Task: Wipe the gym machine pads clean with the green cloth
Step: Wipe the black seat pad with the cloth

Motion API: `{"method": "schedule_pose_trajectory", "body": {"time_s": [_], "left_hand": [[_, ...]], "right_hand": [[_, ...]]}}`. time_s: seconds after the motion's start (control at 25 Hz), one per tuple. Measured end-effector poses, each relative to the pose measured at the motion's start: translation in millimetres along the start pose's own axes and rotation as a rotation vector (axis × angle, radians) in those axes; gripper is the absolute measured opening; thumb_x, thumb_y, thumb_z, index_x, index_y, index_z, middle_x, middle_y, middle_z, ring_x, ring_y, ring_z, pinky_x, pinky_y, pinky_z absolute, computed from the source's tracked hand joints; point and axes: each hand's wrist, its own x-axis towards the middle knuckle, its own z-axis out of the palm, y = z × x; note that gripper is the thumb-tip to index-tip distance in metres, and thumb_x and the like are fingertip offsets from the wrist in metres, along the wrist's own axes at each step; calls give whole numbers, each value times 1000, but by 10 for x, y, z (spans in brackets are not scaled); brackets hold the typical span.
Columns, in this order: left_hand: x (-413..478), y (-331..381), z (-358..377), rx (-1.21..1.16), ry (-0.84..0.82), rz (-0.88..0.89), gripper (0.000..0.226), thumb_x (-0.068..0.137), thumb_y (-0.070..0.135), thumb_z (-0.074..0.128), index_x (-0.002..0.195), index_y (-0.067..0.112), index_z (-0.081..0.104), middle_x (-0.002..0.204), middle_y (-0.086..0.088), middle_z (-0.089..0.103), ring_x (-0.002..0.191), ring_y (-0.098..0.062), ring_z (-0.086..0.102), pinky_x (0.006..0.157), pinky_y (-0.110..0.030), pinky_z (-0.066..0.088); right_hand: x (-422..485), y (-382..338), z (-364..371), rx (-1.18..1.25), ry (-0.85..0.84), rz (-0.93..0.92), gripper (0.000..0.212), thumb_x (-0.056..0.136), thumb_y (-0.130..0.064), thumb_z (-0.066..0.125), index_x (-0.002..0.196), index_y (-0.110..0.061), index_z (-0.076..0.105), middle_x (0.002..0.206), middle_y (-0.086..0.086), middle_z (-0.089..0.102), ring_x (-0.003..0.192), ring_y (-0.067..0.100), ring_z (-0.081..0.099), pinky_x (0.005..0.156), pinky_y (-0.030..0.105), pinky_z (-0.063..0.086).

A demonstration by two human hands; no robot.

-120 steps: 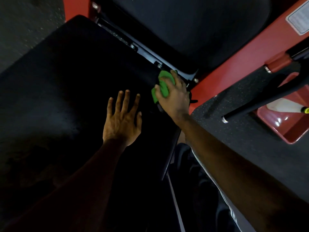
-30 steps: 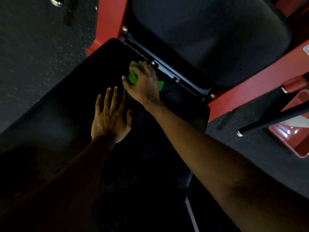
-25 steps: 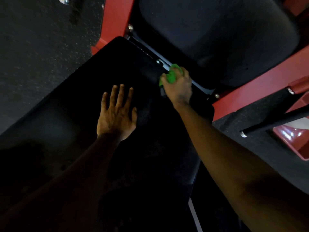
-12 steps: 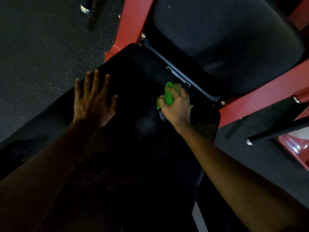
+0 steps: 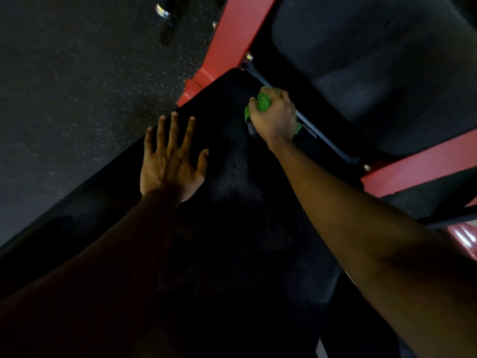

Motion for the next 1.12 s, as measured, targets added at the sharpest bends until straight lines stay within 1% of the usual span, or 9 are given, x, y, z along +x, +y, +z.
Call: {"method": "schedule_pose_trajectory", "body": {"time_s": [0.08,0.2,0.28,0.44,0.56,0.64,0.8,0.88,1.12], "left_hand": [[6,-4,-21,5,-6,3,73,98,58,22,160,22,7,166,-14,6,153,-33,6,124,-51,7],[14,5,-18,8,-10,-2,74,98,59,21,160,21,6,167,-14,5,153,-32,4,124,-51,7],[22,9,-7,-12,-5,-7,74,98,58,21,160,21,7,166,-14,6,153,-33,5,124,-51,7],[18,-7,-39,-23,-22,-4,74,99,58,19,160,20,5,166,-15,5,153,-34,4,123,-52,6],[11,8,-39,-28,-25,7,73,99,58,20,160,19,6,166,-15,6,153,-35,5,123,-52,6],[18,-1,-37,-41,-23,8,73,99,58,21,160,19,7,166,-16,6,153,-35,6,123,-52,6],[24,-9,-36,-52,-13,9,75,98,58,26,160,19,11,166,-16,10,152,-36,10,123,-53,9],[31,-11,-15,-55,-6,6,75,97,58,26,160,19,11,165,-16,11,152,-36,11,123,-53,10],[29,-19,-25,-41,-4,10,74,98,58,23,160,19,9,166,-16,10,152,-36,9,123,-53,10]], "right_hand": [[-33,-65,16,3,-30,-43,49,82,-50,55,125,-29,68,135,0,60,119,27,58,97,38,49],[-426,30,-58,30,-114,-270,49,84,-44,54,129,-29,66,143,-2,55,135,20,49,111,37,42],[-551,94,-82,42,-129,-369,51,83,-42,53,130,-28,65,144,-3,56,137,19,48,112,35,41],[-210,-305,70,15,-27,-287,48,84,-40,58,130,-28,64,137,-3,60,125,21,56,99,33,47],[240,-709,203,2,-30,-144,46,83,-44,57,126,-28,66,133,-3,62,119,25,59,93,33,48],[217,-798,243,-1,-61,-128,51,79,-48,53,124,-28,67,132,-3,62,119,25,59,95,34,48],[-417,-543,142,64,-112,-442,51,80,-43,54,125,-22,68,137,0,61,131,22,53,111,33,41],[-375,-468,128,72,-92,-516,47,81,-39,59,123,-20,69,136,1,62,129,21,55,110,32,42],[235,-932,323,46,-25,-221,35,78,-41,59,109,-28,71,119,-5,66,107,22,61,86,34,52]]}}
